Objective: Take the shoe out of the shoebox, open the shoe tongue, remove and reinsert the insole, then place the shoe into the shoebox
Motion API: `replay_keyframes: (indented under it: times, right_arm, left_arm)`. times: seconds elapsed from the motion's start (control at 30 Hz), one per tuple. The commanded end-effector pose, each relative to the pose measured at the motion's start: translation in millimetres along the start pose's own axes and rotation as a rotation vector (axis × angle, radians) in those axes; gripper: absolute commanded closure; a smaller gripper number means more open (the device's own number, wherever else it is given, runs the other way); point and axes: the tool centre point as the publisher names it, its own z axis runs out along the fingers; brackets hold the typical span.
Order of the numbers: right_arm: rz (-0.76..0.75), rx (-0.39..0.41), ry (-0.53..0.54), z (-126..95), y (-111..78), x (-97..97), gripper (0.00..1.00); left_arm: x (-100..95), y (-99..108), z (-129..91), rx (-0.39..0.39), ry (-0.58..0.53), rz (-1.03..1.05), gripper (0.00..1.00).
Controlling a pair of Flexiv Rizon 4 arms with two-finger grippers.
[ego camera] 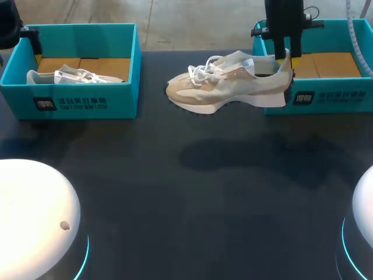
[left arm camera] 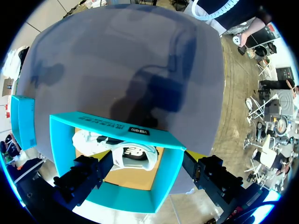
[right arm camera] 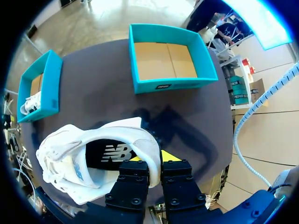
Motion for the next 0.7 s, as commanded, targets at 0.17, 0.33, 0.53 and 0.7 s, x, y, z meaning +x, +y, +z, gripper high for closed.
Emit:
replay_keyframes:
  times: [0.17, 0.33, 0.53, 0.7]
  right_arm:
    - [0.029, -0.022, 0.000, 8, -24.5, 12.3, 1.00]
    - [0.032, -0.014, 0.007, 14, -48.2, 23.7, 1.00]
    - [0.025, -0.017, -0.011, 15, -69.8, 27.6, 1.00]
    - [0.044, -0.026, -0.003, 23, -80.1, 23.5, 1.00]
  left_arm:
    - [0.6, -1, 0, -0.001, 0.002, 0.001, 0.00]
    - [0.6, -1, 0, -0.001, 0.002, 0.001, 0.00]
    - [0.6, -1, 0, -0.001, 0.002, 0.001, 0.00]
    - [0.6, -1, 0, -0.001, 0.002, 0.001, 0.00]
